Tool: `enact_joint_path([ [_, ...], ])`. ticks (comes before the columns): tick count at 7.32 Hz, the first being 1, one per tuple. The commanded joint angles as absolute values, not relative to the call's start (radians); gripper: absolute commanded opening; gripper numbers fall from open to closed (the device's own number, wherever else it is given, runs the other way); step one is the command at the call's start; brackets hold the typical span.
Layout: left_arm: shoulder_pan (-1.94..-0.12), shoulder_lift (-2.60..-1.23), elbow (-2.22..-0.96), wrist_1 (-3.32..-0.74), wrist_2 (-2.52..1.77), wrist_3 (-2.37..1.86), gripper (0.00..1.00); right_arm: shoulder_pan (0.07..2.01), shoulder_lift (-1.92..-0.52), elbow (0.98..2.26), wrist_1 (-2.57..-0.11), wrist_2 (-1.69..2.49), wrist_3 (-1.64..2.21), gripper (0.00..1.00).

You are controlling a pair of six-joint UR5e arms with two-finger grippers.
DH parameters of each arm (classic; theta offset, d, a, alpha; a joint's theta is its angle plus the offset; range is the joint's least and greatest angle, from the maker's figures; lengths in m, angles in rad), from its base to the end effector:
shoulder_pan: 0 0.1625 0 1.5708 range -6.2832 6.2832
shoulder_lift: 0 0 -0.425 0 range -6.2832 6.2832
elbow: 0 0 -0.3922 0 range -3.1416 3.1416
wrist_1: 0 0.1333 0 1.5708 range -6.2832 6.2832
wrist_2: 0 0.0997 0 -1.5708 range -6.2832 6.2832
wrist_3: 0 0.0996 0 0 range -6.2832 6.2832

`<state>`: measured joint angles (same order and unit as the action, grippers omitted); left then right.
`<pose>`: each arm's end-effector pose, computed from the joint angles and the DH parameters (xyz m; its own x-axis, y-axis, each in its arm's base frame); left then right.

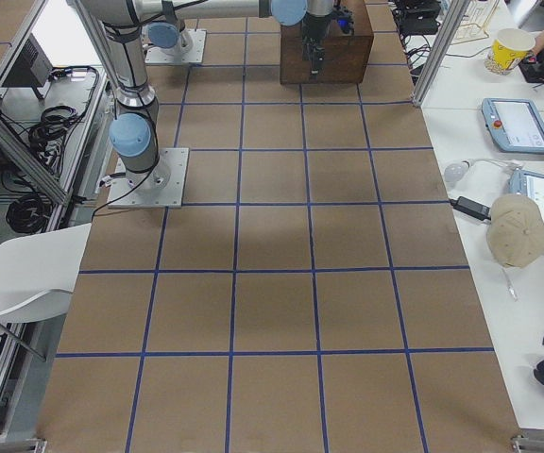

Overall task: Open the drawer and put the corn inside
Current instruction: 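Raise the left gripper off the cabinet top and move it back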

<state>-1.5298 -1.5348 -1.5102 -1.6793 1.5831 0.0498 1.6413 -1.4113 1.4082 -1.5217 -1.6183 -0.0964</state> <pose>-0.1126 -0.4786 0.5243 -0.9999 0.0089 -0.0117 0.0088 0.9999 0.0125 0.1673 -0.5443 0.4794 -0.9848 -0.1681 0.0428 -0.1659 0.9849 0.0503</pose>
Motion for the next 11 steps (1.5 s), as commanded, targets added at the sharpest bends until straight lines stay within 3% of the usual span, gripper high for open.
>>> enact_joint_path([
  [1, -1.532, -1.531, -1.519, -1.680, 1.591, 0.048, 1.00, 1.641, -1.411, 1.408, -1.522, -1.618, -0.095, 1.00],
  [11, -1.523, -1.559, -1.503, -1.638, 1.586, 0.001, 1.00, 1.641, -1.411, 1.408, -1.522, -1.618, -0.097, 1.00],
])
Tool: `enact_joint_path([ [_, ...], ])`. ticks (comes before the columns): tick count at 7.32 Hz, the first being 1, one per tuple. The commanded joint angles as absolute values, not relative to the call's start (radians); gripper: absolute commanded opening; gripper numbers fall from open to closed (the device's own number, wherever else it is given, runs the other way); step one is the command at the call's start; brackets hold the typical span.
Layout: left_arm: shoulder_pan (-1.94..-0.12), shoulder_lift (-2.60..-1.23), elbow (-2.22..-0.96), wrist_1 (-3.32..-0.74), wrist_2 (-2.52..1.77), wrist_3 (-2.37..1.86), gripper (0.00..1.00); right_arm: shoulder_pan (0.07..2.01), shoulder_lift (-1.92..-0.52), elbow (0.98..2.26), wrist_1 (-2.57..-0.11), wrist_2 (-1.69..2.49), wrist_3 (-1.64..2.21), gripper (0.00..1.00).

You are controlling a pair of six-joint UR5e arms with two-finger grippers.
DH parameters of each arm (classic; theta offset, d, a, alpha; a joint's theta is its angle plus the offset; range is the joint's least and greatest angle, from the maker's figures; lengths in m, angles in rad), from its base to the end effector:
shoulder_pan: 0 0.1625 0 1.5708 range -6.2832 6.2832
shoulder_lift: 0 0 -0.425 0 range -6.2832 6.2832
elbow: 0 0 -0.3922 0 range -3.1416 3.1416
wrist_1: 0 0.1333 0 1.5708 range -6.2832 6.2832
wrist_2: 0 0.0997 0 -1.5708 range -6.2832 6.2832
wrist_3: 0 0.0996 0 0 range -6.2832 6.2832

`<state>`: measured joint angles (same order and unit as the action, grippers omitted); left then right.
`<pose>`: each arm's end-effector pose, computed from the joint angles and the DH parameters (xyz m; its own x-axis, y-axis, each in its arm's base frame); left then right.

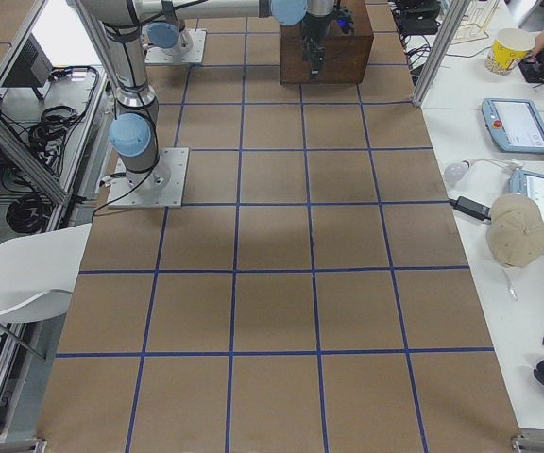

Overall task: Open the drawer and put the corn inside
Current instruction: 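Raise the left gripper off the cabinet top and move it back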

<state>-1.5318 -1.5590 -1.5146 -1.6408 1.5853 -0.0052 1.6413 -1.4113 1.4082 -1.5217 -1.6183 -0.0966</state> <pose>-0.1128 -0.4906 0.5143 -0.9989 -0.0442 -0.0145 -0.0442 0.9990 0.0019 0.1673 -0.5443 0.4794 -0.9848 -0.1683 0.0428 -0.1661 0.9848 0.0503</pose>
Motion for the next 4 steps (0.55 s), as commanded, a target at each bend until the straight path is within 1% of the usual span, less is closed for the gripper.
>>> enact_joint_path([
  [1, -1.522, -1.560, -1.490, -1.650, 1.583, 0.002, 1.00, 1.641, -1.411, 1.408, -1.522, -1.618, -0.097, 1.00],
  [4, -1.520, -1.597, -1.462, -1.640, 1.582, 0.006, 1.00, 1.641, -1.411, 1.408, -1.522, -1.618, -0.095, 1.00],
])
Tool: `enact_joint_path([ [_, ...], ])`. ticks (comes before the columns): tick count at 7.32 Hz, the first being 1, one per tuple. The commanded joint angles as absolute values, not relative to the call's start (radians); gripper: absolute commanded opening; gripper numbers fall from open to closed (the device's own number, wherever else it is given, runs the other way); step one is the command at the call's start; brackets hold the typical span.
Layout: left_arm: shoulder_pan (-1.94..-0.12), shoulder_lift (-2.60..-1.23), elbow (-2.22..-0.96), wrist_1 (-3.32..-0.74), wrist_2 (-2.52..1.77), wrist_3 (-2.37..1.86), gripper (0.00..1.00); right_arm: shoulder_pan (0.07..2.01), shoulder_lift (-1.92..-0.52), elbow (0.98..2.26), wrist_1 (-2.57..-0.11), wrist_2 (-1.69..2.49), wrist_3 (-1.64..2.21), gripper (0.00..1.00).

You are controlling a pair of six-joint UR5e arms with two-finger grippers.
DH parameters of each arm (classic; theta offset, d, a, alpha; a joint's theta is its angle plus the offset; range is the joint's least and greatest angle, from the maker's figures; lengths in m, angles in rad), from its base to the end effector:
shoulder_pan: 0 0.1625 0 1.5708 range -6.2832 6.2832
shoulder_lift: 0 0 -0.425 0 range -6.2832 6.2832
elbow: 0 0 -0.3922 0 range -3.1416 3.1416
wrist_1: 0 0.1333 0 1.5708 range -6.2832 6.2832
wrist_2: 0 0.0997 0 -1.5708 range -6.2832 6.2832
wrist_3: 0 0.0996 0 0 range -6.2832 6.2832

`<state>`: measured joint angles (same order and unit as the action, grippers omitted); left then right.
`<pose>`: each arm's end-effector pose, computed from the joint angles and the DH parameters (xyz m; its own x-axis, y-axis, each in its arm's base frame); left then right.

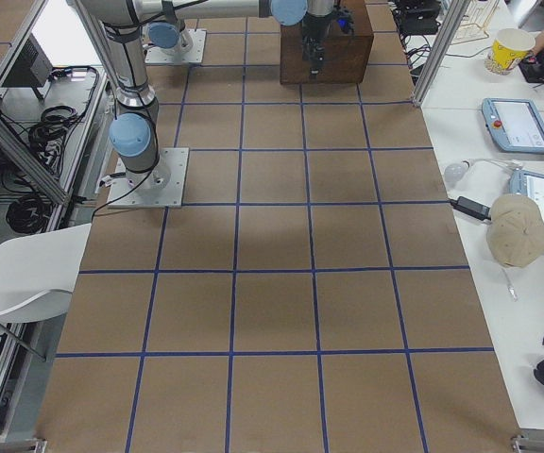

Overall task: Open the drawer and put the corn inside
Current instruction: 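Raise the left gripper off the cabinet top and move it back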

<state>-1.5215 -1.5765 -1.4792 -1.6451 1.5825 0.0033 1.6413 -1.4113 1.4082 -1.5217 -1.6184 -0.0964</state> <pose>-0.1076 -0.4999 0.5227 -0.9989 -0.0461 -0.0117 -0.0460 0.9989 -0.0115 0.1673 -0.5443 0.4794 -0.9848 -0.1681 0.0429 -0.1659 0.9849 0.0503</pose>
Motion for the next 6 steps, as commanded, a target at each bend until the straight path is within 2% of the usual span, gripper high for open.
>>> enact_joint_path([
  [1, -1.503, -1.617, -1.422, -1.641, 1.574, 0.076, 1.00, 1.641, -1.411, 1.408, -1.522, -1.618, -0.095, 1.00],
  [4, -1.294, -1.687, -1.413, -1.649, 1.444, 0.236, 1.00, 1.641, -1.411, 1.408, -1.522, -1.618, -0.097, 1.00],
  [6, -1.220, -1.747, -1.416, -1.638, 1.430, 0.372, 1.00, 1.641, -1.411, 1.408, -1.522, -1.620, -0.097, 1.00],
])
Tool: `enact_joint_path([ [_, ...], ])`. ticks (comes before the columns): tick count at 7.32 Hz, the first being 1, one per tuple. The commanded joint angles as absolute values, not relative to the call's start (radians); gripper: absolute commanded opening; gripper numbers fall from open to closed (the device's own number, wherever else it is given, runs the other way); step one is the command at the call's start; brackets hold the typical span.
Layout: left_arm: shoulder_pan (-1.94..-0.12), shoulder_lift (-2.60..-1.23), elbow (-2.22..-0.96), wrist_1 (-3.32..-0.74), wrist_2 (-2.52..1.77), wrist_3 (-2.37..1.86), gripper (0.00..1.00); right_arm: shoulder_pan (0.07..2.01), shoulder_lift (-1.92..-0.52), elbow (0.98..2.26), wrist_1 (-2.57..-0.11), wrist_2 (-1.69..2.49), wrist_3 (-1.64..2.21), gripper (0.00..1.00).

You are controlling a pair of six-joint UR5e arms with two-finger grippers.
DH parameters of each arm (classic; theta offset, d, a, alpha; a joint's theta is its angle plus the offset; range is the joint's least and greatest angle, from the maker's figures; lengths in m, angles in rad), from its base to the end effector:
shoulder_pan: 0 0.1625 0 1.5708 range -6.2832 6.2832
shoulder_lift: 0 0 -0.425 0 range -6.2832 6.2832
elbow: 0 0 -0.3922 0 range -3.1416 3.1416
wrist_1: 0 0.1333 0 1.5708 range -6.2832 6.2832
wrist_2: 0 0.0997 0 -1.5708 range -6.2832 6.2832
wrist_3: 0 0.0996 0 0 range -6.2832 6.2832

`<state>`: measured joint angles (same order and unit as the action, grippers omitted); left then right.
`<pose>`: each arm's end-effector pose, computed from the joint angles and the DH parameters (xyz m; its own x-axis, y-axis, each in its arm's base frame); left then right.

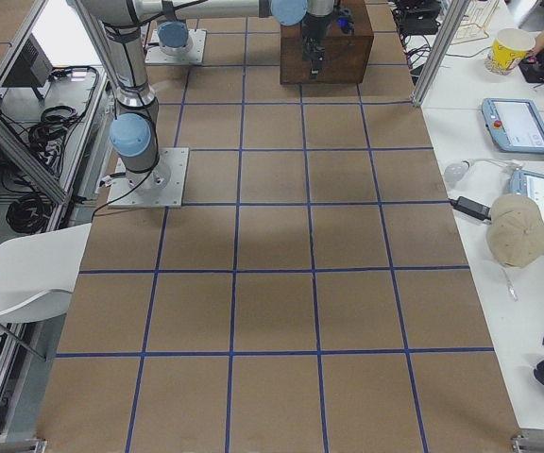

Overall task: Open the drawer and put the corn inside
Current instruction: 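Lower the left gripper to the white drawer handle and grasp it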

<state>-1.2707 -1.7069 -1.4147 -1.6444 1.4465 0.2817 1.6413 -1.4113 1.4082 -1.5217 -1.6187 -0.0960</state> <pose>0.0217 -0.5628 0.4874 -0.9907 -0.0227 0.1338 -0.0206 0.9996 0.0171 0.1673 -0.5443 0.4794 -0.9849 -0.1677 0.0432 -0.1655 0.9849 0.0504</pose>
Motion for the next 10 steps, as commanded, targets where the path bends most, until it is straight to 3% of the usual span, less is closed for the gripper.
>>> enact_joint_path([
  [1, -1.182, -1.794, -1.419, -1.612, 1.434, 0.420, 1.00, 1.641, -1.411, 1.408, -1.522, -1.620, -0.095, 1.00],
  [5, -1.160, -1.960, -1.420, -1.485, 1.433, 0.541, 1.00, 1.641, -1.411, 1.408, -1.522, -1.620, -0.097, 1.00],
  [10, -1.158, -2.032, -1.414, -1.451, 1.355, 0.487, 1.00, 1.641, -1.411, 1.408, -1.522, -1.618, -0.097, 1.00],
])
